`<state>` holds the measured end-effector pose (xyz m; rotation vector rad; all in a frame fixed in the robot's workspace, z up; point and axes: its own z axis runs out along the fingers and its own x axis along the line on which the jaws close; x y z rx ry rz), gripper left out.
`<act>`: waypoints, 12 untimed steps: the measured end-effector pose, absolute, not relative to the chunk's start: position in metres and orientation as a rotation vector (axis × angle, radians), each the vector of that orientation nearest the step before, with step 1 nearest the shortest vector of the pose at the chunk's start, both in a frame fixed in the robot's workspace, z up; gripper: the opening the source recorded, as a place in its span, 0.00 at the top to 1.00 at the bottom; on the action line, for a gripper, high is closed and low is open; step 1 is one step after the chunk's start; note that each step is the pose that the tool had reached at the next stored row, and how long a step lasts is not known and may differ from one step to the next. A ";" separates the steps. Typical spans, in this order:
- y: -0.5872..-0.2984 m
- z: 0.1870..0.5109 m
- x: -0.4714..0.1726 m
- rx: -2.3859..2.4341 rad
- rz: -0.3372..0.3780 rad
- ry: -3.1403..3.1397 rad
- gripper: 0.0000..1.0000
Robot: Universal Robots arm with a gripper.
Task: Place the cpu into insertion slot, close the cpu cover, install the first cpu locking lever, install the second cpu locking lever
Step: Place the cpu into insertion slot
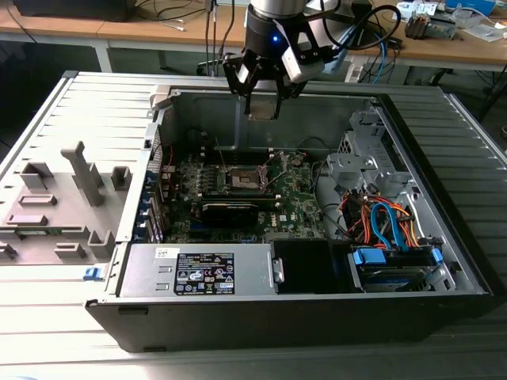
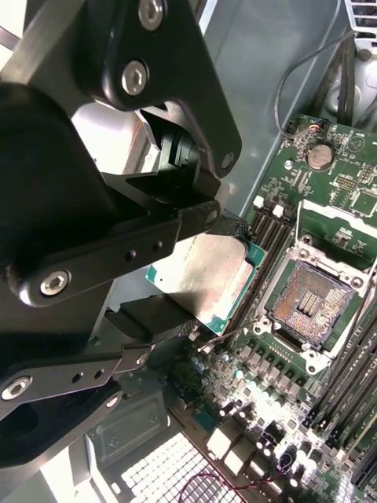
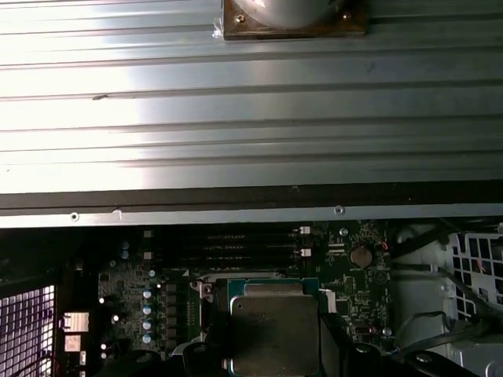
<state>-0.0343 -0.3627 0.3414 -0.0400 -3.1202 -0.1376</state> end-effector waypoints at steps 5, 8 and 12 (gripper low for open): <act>-0.363 0.341 -0.034 -0.040 -0.138 -3.120 0.45; -0.364 0.341 -0.034 -0.040 -0.138 -3.120 0.45; -0.365 0.340 -0.034 -0.040 -0.138 -3.120 0.45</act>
